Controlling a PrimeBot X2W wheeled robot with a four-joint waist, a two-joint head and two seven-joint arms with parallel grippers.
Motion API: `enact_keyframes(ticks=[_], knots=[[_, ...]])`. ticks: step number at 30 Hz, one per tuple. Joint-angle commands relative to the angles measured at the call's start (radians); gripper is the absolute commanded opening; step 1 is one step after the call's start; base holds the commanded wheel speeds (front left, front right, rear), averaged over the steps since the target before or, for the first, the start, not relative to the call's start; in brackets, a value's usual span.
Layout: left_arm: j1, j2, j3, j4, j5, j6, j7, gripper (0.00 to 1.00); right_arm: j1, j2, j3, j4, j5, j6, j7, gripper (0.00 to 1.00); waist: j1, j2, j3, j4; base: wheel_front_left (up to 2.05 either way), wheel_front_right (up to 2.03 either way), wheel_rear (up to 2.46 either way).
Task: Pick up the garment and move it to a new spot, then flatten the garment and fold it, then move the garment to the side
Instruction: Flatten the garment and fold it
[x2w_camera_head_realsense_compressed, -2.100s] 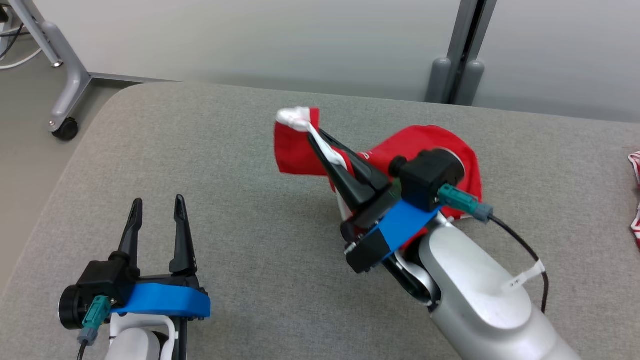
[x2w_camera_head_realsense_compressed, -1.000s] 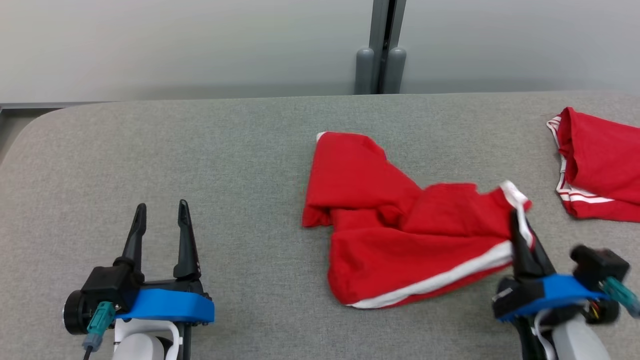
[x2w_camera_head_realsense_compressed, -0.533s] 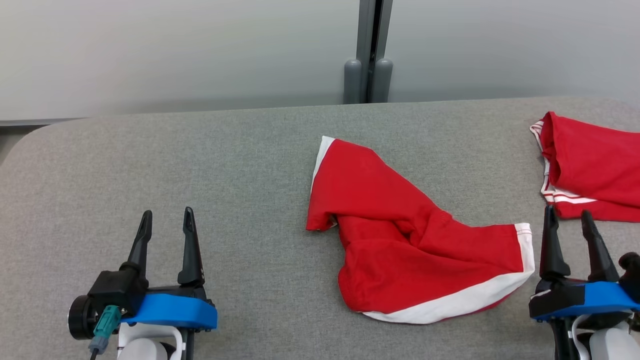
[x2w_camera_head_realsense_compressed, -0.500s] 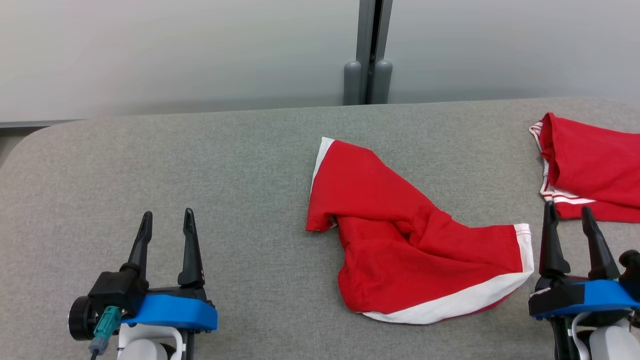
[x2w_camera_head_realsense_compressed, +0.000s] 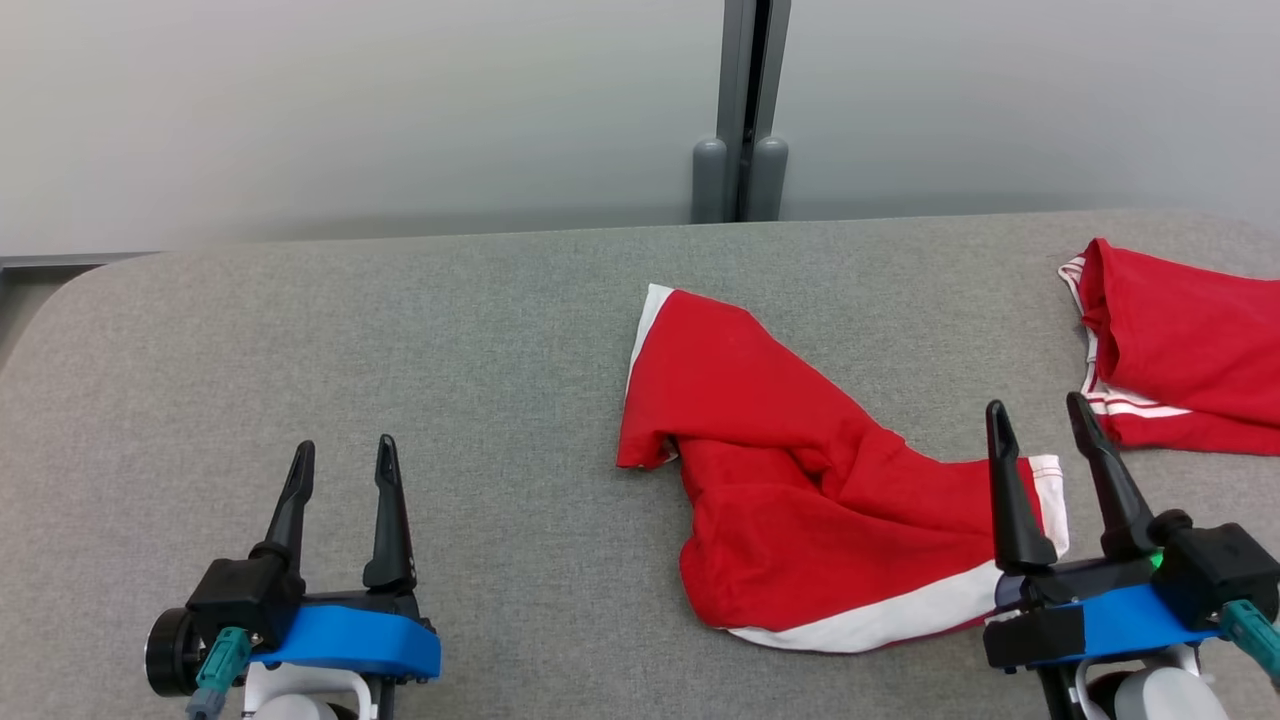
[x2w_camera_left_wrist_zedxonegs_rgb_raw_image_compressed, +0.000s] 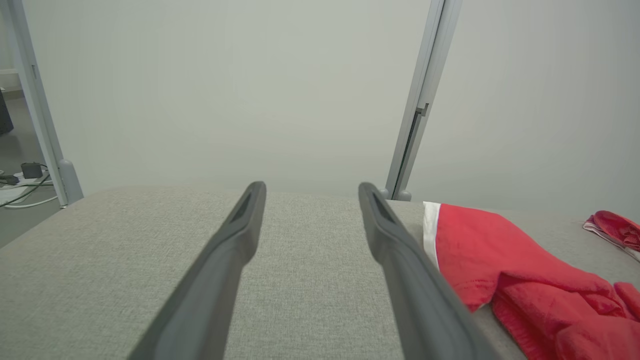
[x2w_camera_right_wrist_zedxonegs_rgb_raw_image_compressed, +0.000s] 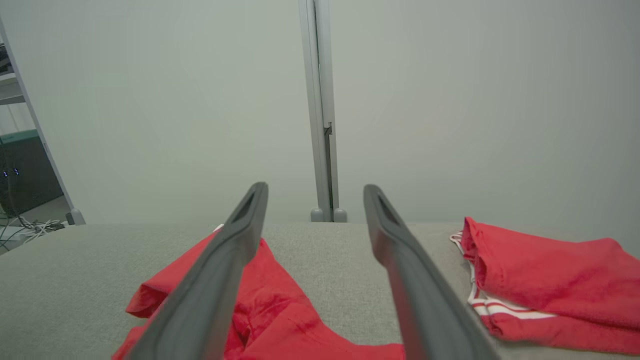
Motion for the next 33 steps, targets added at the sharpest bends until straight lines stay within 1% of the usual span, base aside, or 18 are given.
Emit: enact_keyframes(ticks=[1,5,8,13,14,15,20,26,33], knots=[[-0.001,0.001,0.002,-0.003,0.007,-0.002,-0.004,1.0,0.017,-0.003,0.005,0.005,-0.002,0.0,-0.003,1.0,0.0001,0.0,0.003,0.001,0.0,0.0,0.0],[0.0,-0.001,-0.024,0.009,0.013,-0.011,-0.004,1.0,0.014,-0.002,0.009,0.014,0.004,0.0,-0.003,1.0,0.0001,0.0,0.008,0.001,0.0,0.0,0.0],[-0.014,-0.001,-0.059,0.032,0.017,-0.031,-0.004,1.0,0.002,-0.002,0.007,0.018,0.006,0.0,-0.003,1.0,0.0001,0.0,0.012,-0.003,0.0,0.0,0.0],[-0.032,-0.006,-0.174,0.079,0.025,-0.061,0.01,1.0,-0.012,-0.002,0.0,0.017,-0.001,0.0,-0.003,1.0,0.0001,0.0,0.022,-0.012,0.0,0.0,0.0],[-0.044,-0.007,-0.229,0.095,0.024,-0.068,0.019,1.0,-0.015,-0.002,-0.003,0.015,-0.002,0.0,-0.003,1.0,0.0001,0.0,0.029,-0.017,0.0,0.0,0.0],[-0.044,-0.007,-0.229,0.095,0.024,-0.068,0.019,1.0,-0.015,-0.002,-0.003,0.015,-0.002,0.0,-0.003,1.0,0.0001,0.0,0.029,-0.017,0.0,0.0,0.0],[-0.066,-0.007,-0.356,0.137,0.006,-0.078,0.046,1.0,-0.022,-0.002,-0.01,0.011,0.002,0.0,-0.003,1.0,0.0001,0.0,0.053,-0.03,0.0,0.0,0.0],[-0.085,0.03,-0.484,0.173,-0.038,-0.077,0.073,1.0,-0.034,-0.002,-0.015,0.01,0.011,0.0,-0.003,1.0,0.0001,0.0,0.077,-0.051,0.0,0.0,0.0],[-0.086,0.073,-0.592,0.193,-0.098,-0.077,0.09,1.0,-0.04,-0.002,-0.021,0.006,0.024,0.0,-0.003,1.0,0.0001,0.0,0.104,-0.076,0.0,0.0,0.0]])
